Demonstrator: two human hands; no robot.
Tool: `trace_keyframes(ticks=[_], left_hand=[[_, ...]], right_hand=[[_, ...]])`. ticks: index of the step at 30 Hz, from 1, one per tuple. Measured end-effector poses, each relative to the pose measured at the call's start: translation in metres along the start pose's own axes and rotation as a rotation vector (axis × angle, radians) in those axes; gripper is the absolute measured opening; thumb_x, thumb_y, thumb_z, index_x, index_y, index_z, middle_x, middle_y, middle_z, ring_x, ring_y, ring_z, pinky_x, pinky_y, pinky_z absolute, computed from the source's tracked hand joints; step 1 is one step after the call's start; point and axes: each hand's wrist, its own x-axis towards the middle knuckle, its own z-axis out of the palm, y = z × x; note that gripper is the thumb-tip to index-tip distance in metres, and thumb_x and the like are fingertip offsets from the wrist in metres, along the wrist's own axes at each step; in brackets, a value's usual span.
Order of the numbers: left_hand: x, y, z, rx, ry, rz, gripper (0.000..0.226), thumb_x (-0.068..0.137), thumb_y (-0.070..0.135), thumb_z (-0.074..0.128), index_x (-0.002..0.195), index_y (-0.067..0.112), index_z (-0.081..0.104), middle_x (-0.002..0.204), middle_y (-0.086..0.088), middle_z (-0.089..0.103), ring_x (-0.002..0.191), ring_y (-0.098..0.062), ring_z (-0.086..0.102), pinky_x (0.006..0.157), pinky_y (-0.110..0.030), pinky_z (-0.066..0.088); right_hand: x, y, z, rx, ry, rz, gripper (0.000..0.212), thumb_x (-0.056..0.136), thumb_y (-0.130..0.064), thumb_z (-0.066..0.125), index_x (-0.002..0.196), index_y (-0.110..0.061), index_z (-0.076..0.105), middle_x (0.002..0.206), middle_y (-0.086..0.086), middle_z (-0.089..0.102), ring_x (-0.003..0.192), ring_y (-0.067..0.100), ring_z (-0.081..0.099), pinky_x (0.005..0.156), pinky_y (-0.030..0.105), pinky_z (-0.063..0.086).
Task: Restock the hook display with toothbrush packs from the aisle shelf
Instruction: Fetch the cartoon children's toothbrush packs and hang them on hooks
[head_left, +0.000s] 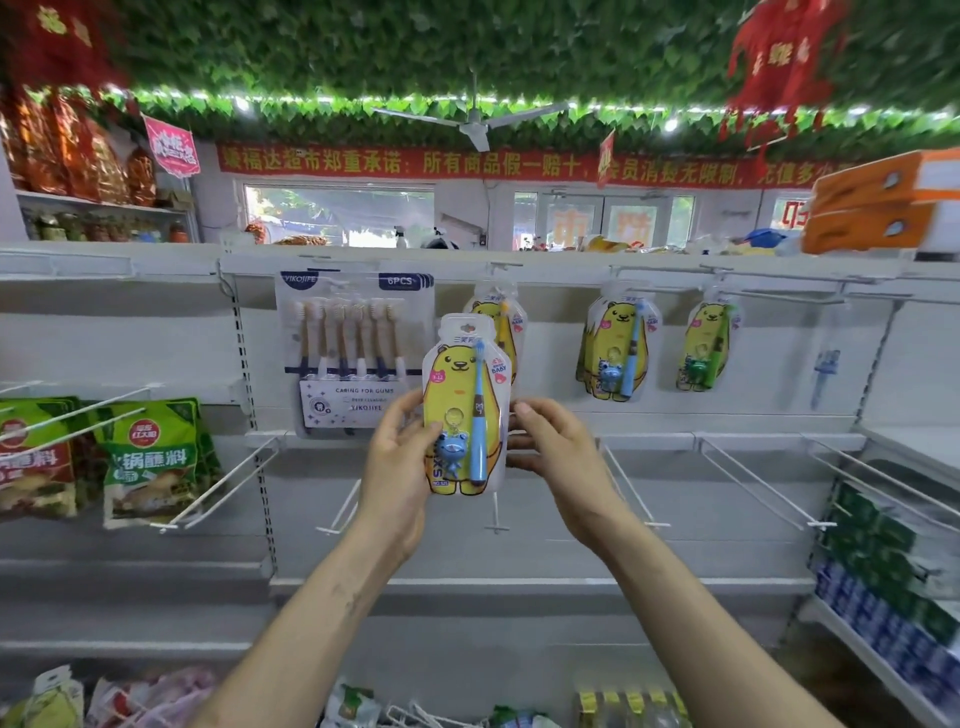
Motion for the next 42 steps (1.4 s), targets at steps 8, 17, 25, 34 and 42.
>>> trace_keyframes(ticks=[8,17,25,34,42], left_hand=[[-0.012,-0.009,0.009,0.019,-0.066,-0.025,0.026,0.104,0.005,0.057,0.126,0.017,0.061,0.113,-0.015,0.077,0.088,-0.027,0.077,0.060,-0.036,0.058],[-0.026,-0.018,0.029,0.053,-0.157,-0.049,0.012,0.107,0.018,0.056,0.108,0.013,0.067,0.100,-0.012,0.078,0.084,-0.022,0.074,0.067,-0.034,0.058],[-0.036,-0.021,0.094,0.089,-0.353,-0.021,0.016,0.105,0.024,0.060,0.112,0.013,0.070,0.103,-0.007,0.077,0.090,-0.022,0.075,0.071,-0.034,0.060],[-0.033,-0.013,0.169,0.048,-0.386,-0.046,0.017,0.108,0.024,0.057,0.113,0.013,0.068,0.104,-0.007,0.079,0.089,-0.022,0.078,0.064,-0.028,0.058],[-0.014,-0.014,0.202,0.060,-0.330,0.012,0.017,0.108,0.023,0.057,0.113,0.012,0.068,0.103,-0.010,0.078,0.085,-0.020,0.076,0.066,-0.032,0.061]], right_hand=[[-0.018,0.005,-0.011,-0.013,0.042,-0.016,0.016,0.108,-0.023,0.055,0.113,-0.015,0.068,0.100,0.006,0.077,0.085,0.014,0.071,0.073,0.031,0.060],[-0.038,0.005,-0.042,-0.024,0.133,-0.015,0.016,0.109,-0.022,0.054,0.113,-0.014,0.068,0.101,0.004,0.077,0.092,0.018,0.073,0.075,0.036,0.058],[-0.067,-0.020,-0.100,-0.049,0.336,-0.077,0.016,0.108,-0.019,0.053,0.112,-0.012,0.067,0.099,0.003,0.078,0.089,0.016,0.075,0.069,0.029,0.058],[-0.052,-0.048,-0.158,-0.043,0.447,-0.134,0.014,0.107,-0.019,0.056,0.109,-0.016,0.069,0.100,0.003,0.078,0.090,0.018,0.074,0.077,0.039,0.058],[-0.019,-0.056,-0.185,-0.013,0.413,-0.163,0.019,0.108,-0.019,0.054,0.111,-0.013,0.071,0.104,0.005,0.078,0.097,0.024,0.075,0.077,0.037,0.057]])
